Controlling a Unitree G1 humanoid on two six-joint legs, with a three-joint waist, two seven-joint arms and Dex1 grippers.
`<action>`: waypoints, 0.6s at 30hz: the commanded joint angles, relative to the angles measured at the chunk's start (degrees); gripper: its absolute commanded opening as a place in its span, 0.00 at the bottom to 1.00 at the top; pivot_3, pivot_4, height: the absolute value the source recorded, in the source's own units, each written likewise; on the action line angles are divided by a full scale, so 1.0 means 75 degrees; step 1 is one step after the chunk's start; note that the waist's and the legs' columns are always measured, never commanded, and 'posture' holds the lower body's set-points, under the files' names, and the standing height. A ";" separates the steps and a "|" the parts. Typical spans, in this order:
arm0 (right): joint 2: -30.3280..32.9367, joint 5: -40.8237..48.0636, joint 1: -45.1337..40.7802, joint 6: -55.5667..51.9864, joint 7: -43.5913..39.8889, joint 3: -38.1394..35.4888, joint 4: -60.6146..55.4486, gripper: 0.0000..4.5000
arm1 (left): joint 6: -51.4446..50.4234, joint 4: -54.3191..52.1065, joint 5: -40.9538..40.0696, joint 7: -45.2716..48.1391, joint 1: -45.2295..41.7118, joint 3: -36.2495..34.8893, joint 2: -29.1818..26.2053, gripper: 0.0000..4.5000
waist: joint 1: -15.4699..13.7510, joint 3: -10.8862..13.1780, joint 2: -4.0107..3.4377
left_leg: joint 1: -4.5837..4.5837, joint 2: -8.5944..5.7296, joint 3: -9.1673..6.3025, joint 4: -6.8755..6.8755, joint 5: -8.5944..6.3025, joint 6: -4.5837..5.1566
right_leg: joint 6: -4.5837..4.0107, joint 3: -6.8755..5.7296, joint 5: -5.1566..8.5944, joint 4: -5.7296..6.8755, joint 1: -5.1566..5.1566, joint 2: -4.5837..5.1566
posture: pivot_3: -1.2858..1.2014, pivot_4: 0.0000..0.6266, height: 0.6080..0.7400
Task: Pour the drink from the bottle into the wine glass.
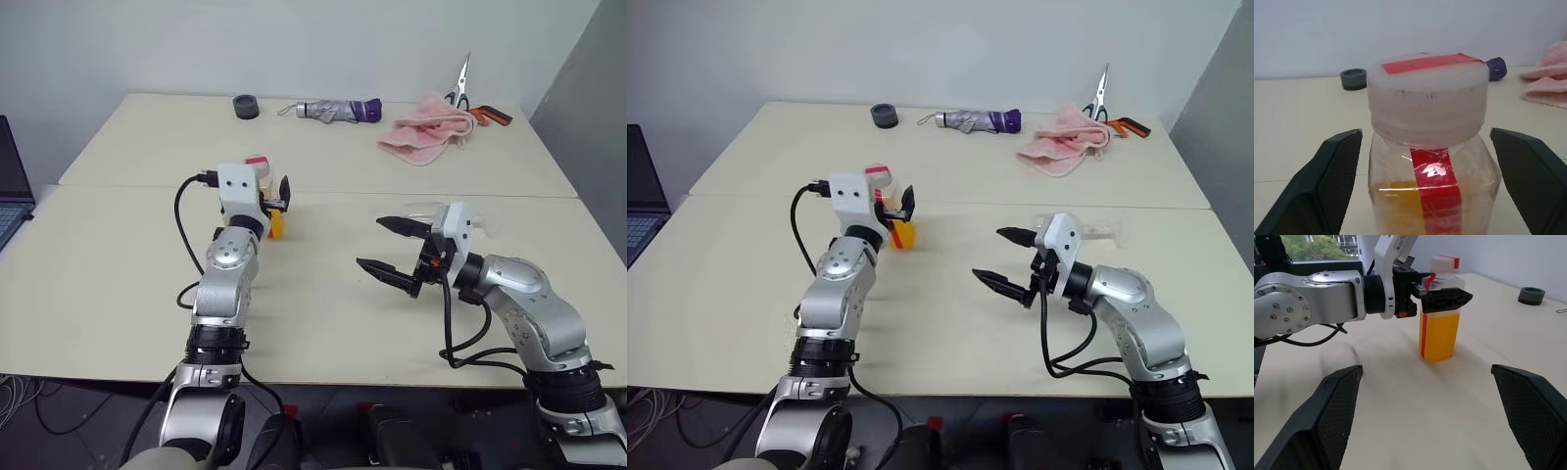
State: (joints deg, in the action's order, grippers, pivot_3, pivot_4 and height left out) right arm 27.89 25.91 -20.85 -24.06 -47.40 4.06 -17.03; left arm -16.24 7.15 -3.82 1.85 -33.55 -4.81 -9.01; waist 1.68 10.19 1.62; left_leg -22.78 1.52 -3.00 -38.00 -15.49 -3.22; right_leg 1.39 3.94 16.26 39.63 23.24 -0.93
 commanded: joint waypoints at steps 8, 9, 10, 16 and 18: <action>0.0027 0.0095 -0.0141 -0.0028 -0.0020 -0.0103 -0.0115 1.00 | -0.0072 -0.0175 0.0108 -0.0149 -0.0104 -0.0028 0.0022 0.86 | 0.0000 0.0000 0.0000 | 0.0000 0.0000 0.0000 0.0000 0.0000 0.0000 | 0.0000 0.0000 0.0000 0.0000 0.0000 0.0000 | 0.52 0.24 1.00; 0.0027 0.0098 -0.0147 -0.0037 -0.0019 -0.0103 -0.0115 1.00 | -0.0089 -0.0170 0.0114 -0.0166 -0.0099 -0.0035 0.0020 0.80 | 0.0000 0.0000 0.0000 | 0.0000 0.0000 -0.0001 0.0000 0.0000 0.0000 | 0.0000 0.0000 0.0000 0.0001 0.0000 0.0000 | 0.52 0.24 1.00; 0.0023 0.0103 -0.0162 -0.0051 -0.0015 -0.0102 -0.0113 1.00 | -0.0102 -0.0163 0.0123 -0.0175 -0.0093 -0.0035 0.0011 0.72 | 0.0000 0.0000 0.0000 | 0.0000 0.0000 -0.0001 0.0000 0.0000 0.0000 | 0.0000 0.0000 0.0000 0.0001 0.0000 0.0000 | 0.52 0.24 1.00; -0.0004 0.0132 -0.0246 -0.0113 -0.0006 -0.0104 -0.0089 1.00 | -0.0105 -0.0151 0.0140 -0.0237 -0.0068 -0.0011 -0.0010 0.44 | 0.0002 0.0000 0.0000 | 0.0000 0.0000 -0.0001 -0.0001 0.0000 0.0000 | 0.0000 0.0000 0.0000 0.0001 0.0000 0.0001 | 0.52 0.24 1.00; -0.0010 0.0140 -0.0266 -0.0119 -0.0003 -0.0116 -0.0080 1.00 | -0.0080 -0.0163 0.0151 -0.0259 -0.0054 -0.0014 -0.0006 0.44 | 0.0003 0.0000 0.0000 | 0.0000 0.0000 -0.0001 -0.0001 0.0000 0.0000 | 0.0000 0.0000 0.0000 0.0001 0.0000 0.0001 | 0.52 0.24 1.00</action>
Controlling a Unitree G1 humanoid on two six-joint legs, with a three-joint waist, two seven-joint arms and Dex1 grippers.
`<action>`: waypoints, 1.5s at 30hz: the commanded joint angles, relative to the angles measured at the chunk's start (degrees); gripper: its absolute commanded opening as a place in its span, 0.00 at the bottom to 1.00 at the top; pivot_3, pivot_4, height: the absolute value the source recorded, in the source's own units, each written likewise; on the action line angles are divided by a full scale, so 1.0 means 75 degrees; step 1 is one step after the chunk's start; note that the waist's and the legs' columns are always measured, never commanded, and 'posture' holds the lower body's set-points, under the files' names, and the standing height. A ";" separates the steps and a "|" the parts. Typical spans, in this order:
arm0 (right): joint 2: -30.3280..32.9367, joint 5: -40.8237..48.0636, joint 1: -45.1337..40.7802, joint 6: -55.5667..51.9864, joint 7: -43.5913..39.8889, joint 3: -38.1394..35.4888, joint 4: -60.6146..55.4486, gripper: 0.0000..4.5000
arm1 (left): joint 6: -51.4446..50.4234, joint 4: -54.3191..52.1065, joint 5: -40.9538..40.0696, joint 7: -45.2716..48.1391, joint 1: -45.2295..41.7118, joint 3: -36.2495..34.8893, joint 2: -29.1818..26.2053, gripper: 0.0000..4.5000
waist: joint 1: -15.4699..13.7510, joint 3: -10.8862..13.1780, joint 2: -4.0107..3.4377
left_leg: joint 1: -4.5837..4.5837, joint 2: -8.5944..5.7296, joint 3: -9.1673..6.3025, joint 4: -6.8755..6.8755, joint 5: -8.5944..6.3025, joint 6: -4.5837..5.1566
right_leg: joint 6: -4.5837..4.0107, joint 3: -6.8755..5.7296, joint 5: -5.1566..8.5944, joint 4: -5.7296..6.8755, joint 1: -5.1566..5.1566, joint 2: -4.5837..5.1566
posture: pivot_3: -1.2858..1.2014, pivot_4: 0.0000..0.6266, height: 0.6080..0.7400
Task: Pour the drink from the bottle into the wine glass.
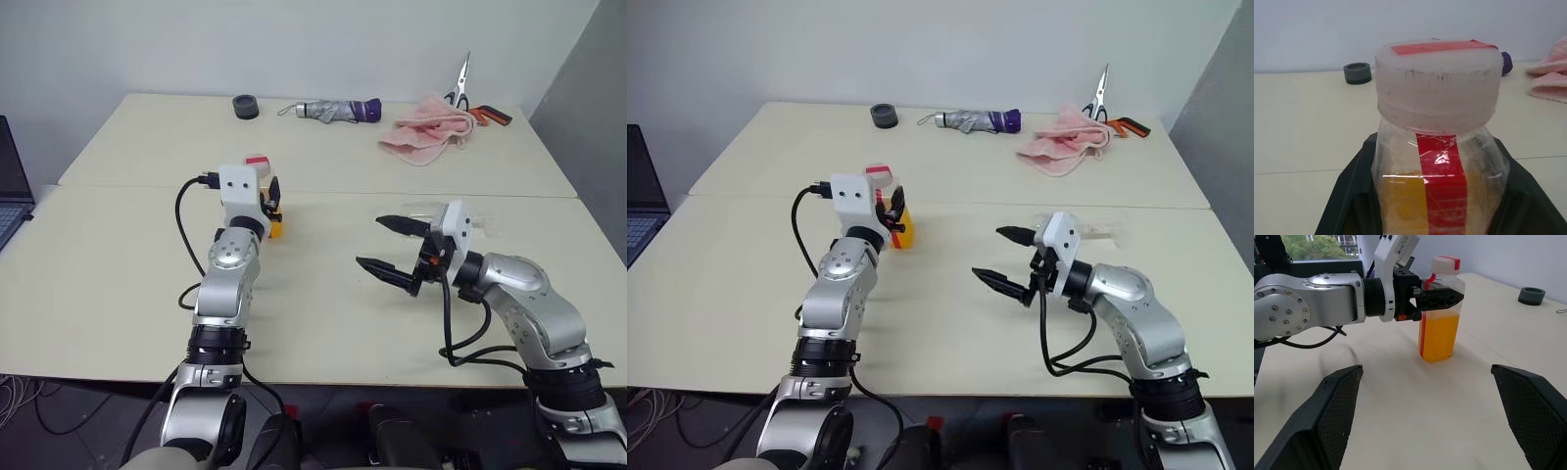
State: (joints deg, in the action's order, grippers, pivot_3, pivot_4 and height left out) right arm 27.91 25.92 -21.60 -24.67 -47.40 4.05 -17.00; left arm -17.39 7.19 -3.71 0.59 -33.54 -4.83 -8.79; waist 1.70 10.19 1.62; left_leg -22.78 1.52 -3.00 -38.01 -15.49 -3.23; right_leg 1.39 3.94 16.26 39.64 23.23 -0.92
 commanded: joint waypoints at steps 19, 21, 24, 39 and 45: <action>-0.0392 -0.0256 -0.0083 0.0515 0.0519 -0.0173 -0.0176 1.00 | 0.0268 -0.1187 -0.0590 0.1963 0.0397 0.0277 -0.0569 0.44 | -0.0005 0.0000 -0.0001 | -0.0003 0.0002 -0.0002 -0.0005 0.0001 -0.0001 | -0.0001 -0.0001 0.0000 0.0004 0.0001 0.0007 | 0.52 0.24 1.00; -0.0307 -0.0355 0.0074 0.0455 0.0672 -0.0198 -0.0338 1.00 | 0.0287 -0.1125 -0.0810 0.2520 0.0309 0.0376 -0.0691 0.44 | -0.0005 0.0000 -0.0001 | -0.0002 0.0002 -0.0002 -0.0005 0.0001 -0.0001 | -0.0001 -0.0003 0.0000 0.0005 0.0001 0.0005 | 0.52 0.24 1.00; -0.0153 -0.0502 0.0337 0.0364 0.0907 -0.0253 -0.0595 1.00 | 0.0432 -0.0952 -0.1066 0.3261 0.0138 0.0511 -0.0796 0.44 | -0.0005 0.0000 -0.0001 | -0.0005 0.0002 -0.0003 -0.0005 0.0001 -0.0001 | -0.0001 -0.0005 0.0000 0.0003 0.0001 0.0006 | 0.52 0.24 1.00; 0.0165 0.1015 -0.0144 -0.1964 0.1904 -0.0855 -0.2156 1.00 | 0.0530 0.0101 -0.2153 0.7619 -0.0829 0.1540 -0.1259 0.44 | 0.0091 0.0002 -0.0005 | 0.0006 0.0002 0.0001 -0.0001 0.0001 0.0001 | -0.0007 -0.0001 0.0004 0.0017 0.0002 -0.0021 | 0.52 0.24 1.00; 0.0084 0.0911 -0.0671 -0.2324 0.2110 -0.0427 -0.2167 1.00 | 0.0598 0.0302 -0.2076 0.8167 -0.0978 0.1589 -0.1323 0.43 | 0.0021 0.0002 -0.0005 | -0.0003 -0.0007 -0.0002 -0.0009 0.0001 0.0001 | -0.0006 -0.0003 0.0005 0.0016 0.0003 -0.0014 | 0.52 0.24 1.00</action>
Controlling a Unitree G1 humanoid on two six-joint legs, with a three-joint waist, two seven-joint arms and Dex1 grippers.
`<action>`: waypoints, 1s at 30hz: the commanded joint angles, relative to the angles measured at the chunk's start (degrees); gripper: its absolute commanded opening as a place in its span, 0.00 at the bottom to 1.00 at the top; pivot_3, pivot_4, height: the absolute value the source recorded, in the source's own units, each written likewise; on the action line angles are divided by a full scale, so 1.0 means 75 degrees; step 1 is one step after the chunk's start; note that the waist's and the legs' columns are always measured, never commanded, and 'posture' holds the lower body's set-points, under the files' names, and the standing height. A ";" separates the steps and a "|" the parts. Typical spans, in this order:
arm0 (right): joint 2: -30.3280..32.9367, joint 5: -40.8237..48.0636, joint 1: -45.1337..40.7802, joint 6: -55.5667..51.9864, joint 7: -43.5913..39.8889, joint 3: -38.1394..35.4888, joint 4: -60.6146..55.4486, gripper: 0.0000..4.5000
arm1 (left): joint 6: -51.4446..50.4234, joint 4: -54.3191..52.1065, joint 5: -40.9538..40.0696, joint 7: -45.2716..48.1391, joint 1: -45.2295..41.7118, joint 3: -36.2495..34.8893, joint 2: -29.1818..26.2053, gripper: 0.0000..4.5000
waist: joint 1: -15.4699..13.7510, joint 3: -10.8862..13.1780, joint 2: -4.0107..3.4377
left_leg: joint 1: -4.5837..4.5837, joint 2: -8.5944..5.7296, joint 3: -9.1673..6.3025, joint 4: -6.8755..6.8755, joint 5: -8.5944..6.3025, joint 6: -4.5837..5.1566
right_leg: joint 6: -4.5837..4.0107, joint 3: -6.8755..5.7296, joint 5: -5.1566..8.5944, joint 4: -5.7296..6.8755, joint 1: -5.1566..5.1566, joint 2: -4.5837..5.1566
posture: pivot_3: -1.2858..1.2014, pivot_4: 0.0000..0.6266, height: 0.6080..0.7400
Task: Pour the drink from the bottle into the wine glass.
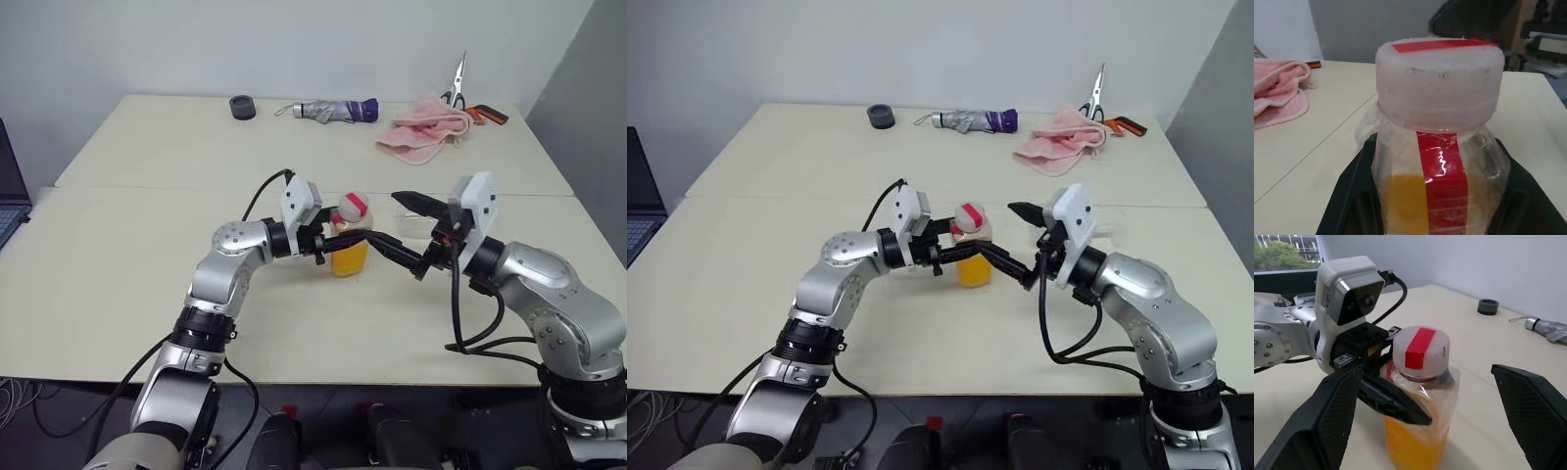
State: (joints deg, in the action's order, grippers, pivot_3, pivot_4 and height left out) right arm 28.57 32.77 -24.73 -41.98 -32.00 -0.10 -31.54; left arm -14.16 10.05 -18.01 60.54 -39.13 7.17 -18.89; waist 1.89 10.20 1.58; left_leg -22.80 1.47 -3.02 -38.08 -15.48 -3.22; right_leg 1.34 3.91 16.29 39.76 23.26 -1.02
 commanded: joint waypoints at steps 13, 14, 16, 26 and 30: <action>-0.0444 -0.0537 -0.0819 0.0383 0.0030 0.0732 0.0481 1.00 | 0.0195 -0.0102 -0.0110 0.0358 -0.0180 -0.0001 0.0183 0.43 | -0.0005 0.0000 -0.0001 | -0.0004 0.0004 -0.0002 0.0002 0.0000 0.0001 | 0.0000 -0.0003 0.0000 -0.0007 0.0002 0.0001 | 0.52 0.24 1.00; -0.0467 -0.0590 -0.0845 0.0423 0.0030 0.0762 0.0542 1.00 | 0.0189 -0.0113 -0.0106 0.0350 -0.0177 0.0002 0.0194 0.43 | -0.0004 0.0000 0.0000 | -0.0003 0.0003 -0.0001 0.0002 0.0000 0.0001 | 0.0000 -0.0002 0.0000 -0.0006 0.0002 0.0001 | 0.52 0.24 1.00; -0.0574 -0.0669 -0.0935 0.0501 0.0056 0.0801 0.0663 1.00 | 0.0186 -0.0131 -0.0098 0.0346 -0.0171 0.0009 0.0204 0.43 | -0.0004 0.0000 0.0000 | -0.0003 0.0003 -0.0003 0.0001 0.0000 0.0001 | 0.0000 -0.0003 0.0000 -0.0005 0.0002 0.0001 | 0.52 0.24 1.00; -0.0675 -0.0802 -0.1049 0.0744 -0.0253 0.0928 0.0836 0.42 | 0.0140 -0.0170 -0.0152 0.0395 -0.0157 -0.0018 0.0177 0.43 | -0.0006 0.0000 -0.0001 | -0.0003 0.0003 -0.0003 0.0001 0.0000 0.0001 | 0.0000 -0.0004 0.0000 -0.0004 0.0003 0.0004 | 0.52 0.24 1.00; -0.0426 -0.0836 -0.1157 0.1139 -0.1049 0.1114 0.1152 0.42 | -0.0040 -0.0105 -0.0351 0.0556 -0.0327 -0.0162 0.0098 0.43 | -0.0004 0.0000 -0.0001 | -0.0003 0.0002 -0.0002 0.0001 0.0000 0.0001 | 0.0000 -0.0003 0.0000 -0.0004 0.0003 0.0004 | 0.52 0.24 1.00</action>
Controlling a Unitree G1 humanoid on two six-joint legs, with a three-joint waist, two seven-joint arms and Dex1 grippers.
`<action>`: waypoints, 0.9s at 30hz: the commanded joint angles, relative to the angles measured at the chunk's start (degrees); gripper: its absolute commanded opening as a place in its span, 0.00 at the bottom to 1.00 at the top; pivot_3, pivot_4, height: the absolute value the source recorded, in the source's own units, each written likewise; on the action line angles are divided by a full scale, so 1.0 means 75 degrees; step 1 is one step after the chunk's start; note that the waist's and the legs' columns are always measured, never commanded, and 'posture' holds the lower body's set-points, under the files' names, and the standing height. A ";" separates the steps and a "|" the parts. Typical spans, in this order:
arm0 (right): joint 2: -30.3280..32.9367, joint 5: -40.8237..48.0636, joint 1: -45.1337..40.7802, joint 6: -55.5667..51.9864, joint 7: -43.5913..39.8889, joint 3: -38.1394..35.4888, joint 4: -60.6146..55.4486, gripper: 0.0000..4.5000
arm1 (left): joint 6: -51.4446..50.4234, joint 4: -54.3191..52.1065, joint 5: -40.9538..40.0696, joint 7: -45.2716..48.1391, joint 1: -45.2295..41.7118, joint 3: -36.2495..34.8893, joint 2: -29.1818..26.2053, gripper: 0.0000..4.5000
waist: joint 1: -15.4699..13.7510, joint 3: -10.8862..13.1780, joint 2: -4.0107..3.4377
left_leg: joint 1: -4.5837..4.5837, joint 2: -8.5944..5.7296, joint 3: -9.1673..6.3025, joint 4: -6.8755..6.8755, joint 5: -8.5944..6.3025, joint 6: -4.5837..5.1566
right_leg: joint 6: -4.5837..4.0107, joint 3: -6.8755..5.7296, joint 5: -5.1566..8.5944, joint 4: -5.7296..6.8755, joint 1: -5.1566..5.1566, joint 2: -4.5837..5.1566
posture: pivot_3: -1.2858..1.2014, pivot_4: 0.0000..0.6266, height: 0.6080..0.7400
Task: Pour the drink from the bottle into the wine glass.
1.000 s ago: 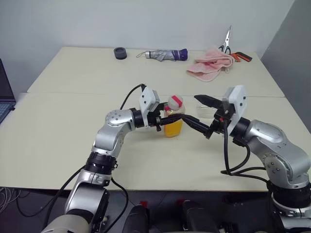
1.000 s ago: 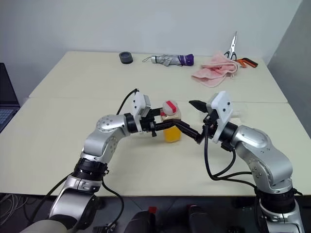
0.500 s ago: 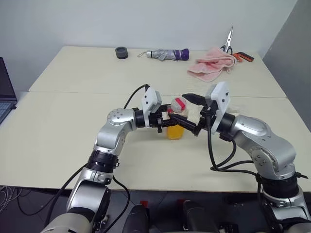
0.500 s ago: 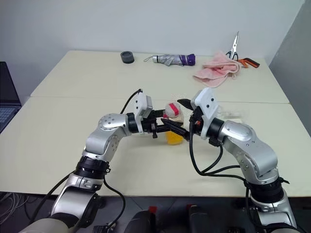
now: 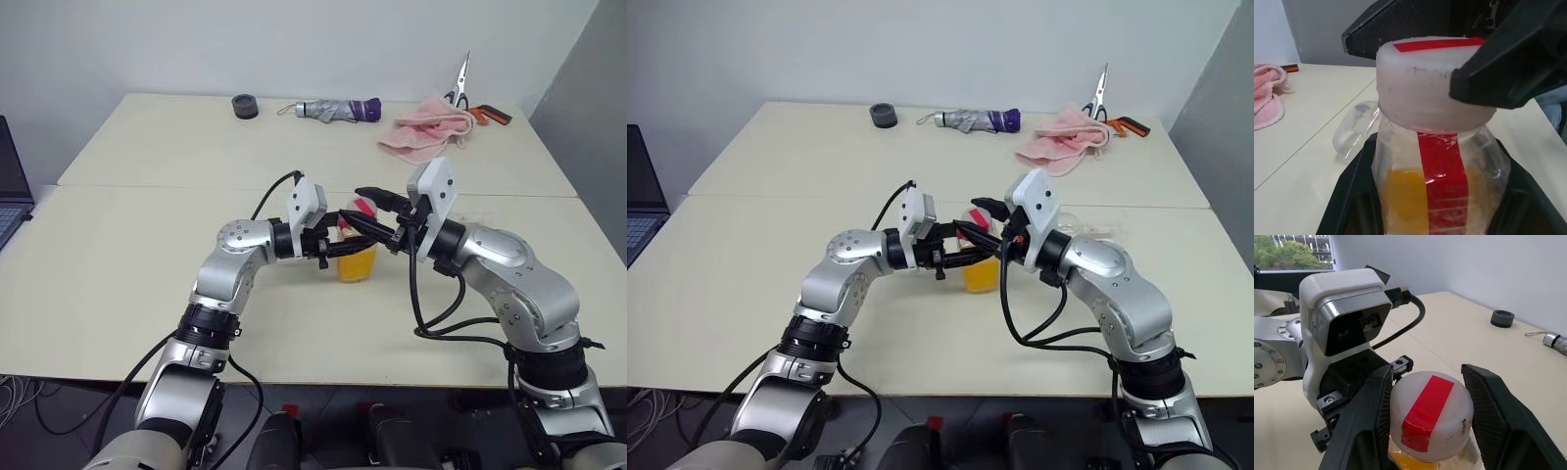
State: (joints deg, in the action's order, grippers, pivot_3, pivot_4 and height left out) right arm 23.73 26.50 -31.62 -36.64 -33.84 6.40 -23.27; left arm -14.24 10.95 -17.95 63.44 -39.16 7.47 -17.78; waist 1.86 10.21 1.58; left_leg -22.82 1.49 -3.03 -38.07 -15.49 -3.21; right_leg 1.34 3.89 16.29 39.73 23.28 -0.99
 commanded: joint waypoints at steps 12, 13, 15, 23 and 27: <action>0.0817 0.0362 -0.1678 0.1279 -0.3687 0.0085 0.2506 0.42 | 0.0150 0.0538 -0.0408 0.1263 -0.1110 -0.0304 -0.0525 0.43 | 0.0002 0.0003 -0.0004 | -0.0002 0.0001 -0.0005 0.0003 0.0000 0.0001 | -0.0002 -0.0014 0.0001 -0.0006 0.0000 -0.0001 | 0.52 0.24 1.00; 0.0792 0.0389 -0.1615 0.1263 -0.3583 0.0004 0.2441 0.42 | 0.0158 0.0564 -0.0399 0.1254 -0.1113 -0.0319 -0.0519 0.43 | 0.0001 0.0003 -0.0004 | -0.0003 0.0001 -0.0004 0.0003 0.0000 0.0001 | -0.0002 -0.0013 0.0001 -0.0008 0.0000 0.0001 | 0.52 0.24 1.00; 0.0684 0.0416 -0.1465 0.1265 -0.3209 -0.0224 0.2273 0.49 | 0.0159 0.0585 -0.0390 0.1222 -0.1099 -0.0346 -0.0499 0.43 | -0.0001 0.0003 -0.0004 | -0.0012 0.0004 -0.0004 0.0003 -0.0001 0.0001 | -0.0003 -0.0013 0.0001 -0.0010 0.0007 0.0008 | 0.52 0.24 1.00; 0.0483 0.1041 0.0256 -0.0015 -0.0815 -0.1071 -0.0816 0.96 | -0.0002 0.0676 -0.0429 0.1105 -0.1027 -0.0431 -0.0439 0.43 | -0.0012 0.0004 -0.0005 | -0.0017 0.0009 -0.0011 0.0002 0.0000 0.0001 | -0.0002 -0.0011 0.0001 -0.0005 0.0008 0.0021 | 0.52 0.24 1.00; -0.0025 0.0027 0.0518 -0.0465 0.1019 -0.0547 -0.1623 0.96 | 0.0063 0.0963 -0.0376 0.1093 -0.1150 -0.0433 -0.0405 0.43 | 0.0031 0.0004 -0.0006 | -0.0009 0.0002 -0.0005 0.0001 0.0000 0.0001 | -0.0002 -0.0004 0.0002 0.0005 0.0009 0.0008 | 0.52 0.24 1.00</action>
State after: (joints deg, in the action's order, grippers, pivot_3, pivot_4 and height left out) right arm 24.73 30.26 -27.33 -39.31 -32.32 1.36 -32.24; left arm -14.61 18.77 -19.47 71.79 -45.68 5.74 -21.02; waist 2.09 10.24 1.53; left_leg -22.85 1.50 -3.05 -38.06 -15.48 -3.21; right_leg 1.32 3.88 16.31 39.83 23.35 -0.95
